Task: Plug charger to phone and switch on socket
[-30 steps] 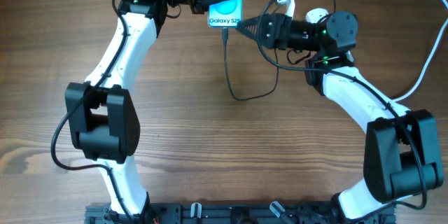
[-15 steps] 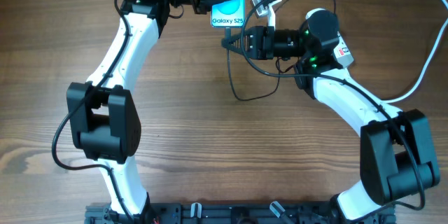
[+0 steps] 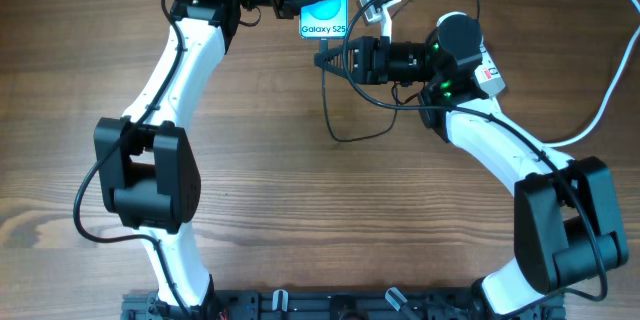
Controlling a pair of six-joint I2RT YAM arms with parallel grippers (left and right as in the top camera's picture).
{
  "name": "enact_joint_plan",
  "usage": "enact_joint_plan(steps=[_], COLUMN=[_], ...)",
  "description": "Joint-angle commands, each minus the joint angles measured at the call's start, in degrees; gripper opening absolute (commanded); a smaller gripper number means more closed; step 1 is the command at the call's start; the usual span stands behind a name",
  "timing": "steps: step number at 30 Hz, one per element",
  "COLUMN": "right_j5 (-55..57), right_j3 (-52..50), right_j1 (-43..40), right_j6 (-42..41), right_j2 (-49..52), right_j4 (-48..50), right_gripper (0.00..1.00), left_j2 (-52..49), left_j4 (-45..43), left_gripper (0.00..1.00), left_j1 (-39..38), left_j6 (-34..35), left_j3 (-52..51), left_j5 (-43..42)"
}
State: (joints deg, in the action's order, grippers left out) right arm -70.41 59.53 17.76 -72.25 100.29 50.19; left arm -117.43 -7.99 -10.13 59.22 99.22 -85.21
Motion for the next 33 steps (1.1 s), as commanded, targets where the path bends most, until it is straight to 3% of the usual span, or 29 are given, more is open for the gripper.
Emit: enact_joint_plan(steps=[1,19,20,21,22,23,27,33], right_j5=[6.56,12.24,12.15,11.54,9.88,7.23,-4.79,-6.36], right_j3=[1.20,1.33,1.33,1.33,1.33,1.33,1.31,1.31], right_j1=[-1.95,-2.40,-2.43,-2.40,-2.43,-2.45,-3.19,-7.26], right_j6=[-2.49,-2.91,-2.99,-2.97,-2.78,-2.16,3.61,3.04], right_j2=[-0.33,-0.33,-0.33,-0.33,-0.33,-0.33,-0.33,-0.33], right_j4=[1.25,3.13,3.10,3.10,3.15,3.13,1.42,1.49], right_gripper=[0.05,0.05,0.08,0.52,0.84,1.00,1.00,1.00], left_j2=[1.81,1.81,1.81,1.81,1.81,1.81,1.81,1.81], left_j4=[0.04,0.04,0.04,0.04,0.02,0.02,0.00,0.07], left_gripper=[0.04,0.04,0.04,0.04,0.04,0.04,0.04,0.04], left_j1=[-0.52,-0.52,-0.52,-0.52,-0.50,-0.35,0.02,-0.96], left_j6=[-1.40,-1.38,-1.38,-1.38,-1.40,-1.42,-2.08,-2.23], left_j3=[0.00,0.00,0.00,0.00,0.00,0.00,0.00,0.00], left_j5=[-5.16,-5.16,-5.16,-5.16,-5.16,-5.16,-5.16,-5.16])
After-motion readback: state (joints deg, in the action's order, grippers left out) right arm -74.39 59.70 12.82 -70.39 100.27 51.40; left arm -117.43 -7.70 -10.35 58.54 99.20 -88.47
